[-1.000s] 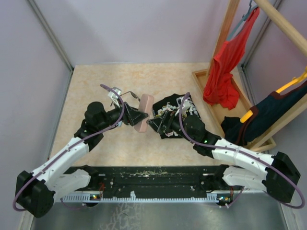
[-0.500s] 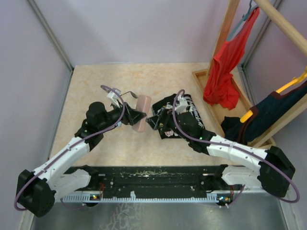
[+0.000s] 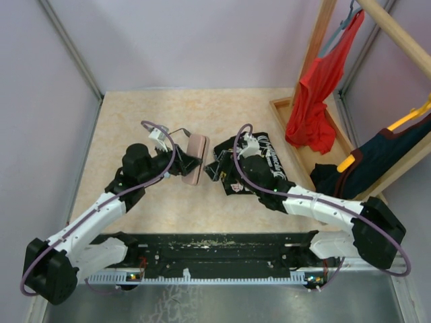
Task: Organize the sunglasses
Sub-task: Open the sunglasses case at the center of the board.
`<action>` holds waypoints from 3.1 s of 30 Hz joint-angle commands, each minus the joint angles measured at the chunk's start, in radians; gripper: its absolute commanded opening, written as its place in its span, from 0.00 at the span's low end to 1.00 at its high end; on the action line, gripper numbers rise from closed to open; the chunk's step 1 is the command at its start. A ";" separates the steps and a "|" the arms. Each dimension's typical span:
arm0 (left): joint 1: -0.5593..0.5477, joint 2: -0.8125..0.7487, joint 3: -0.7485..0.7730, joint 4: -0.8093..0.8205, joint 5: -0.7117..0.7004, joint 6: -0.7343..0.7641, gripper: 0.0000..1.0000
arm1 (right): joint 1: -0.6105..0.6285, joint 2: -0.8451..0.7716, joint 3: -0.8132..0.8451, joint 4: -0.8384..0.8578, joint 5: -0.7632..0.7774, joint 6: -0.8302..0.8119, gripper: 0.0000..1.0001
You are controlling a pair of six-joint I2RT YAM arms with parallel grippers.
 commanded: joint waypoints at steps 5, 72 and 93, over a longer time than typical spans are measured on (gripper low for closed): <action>-0.055 -0.039 0.037 0.160 0.213 -0.083 0.00 | -0.044 0.092 0.023 -0.085 0.090 -0.024 0.84; -0.062 -0.066 0.001 0.075 0.037 -0.093 0.00 | -0.061 -0.102 -0.051 0.111 -0.053 0.079 0.56; -0.062 -0.073 -0.010 0.080 0.068 -0.093 0.00 | -0.070 0.007 -0.039 0.184 -0.059 0.099 0.31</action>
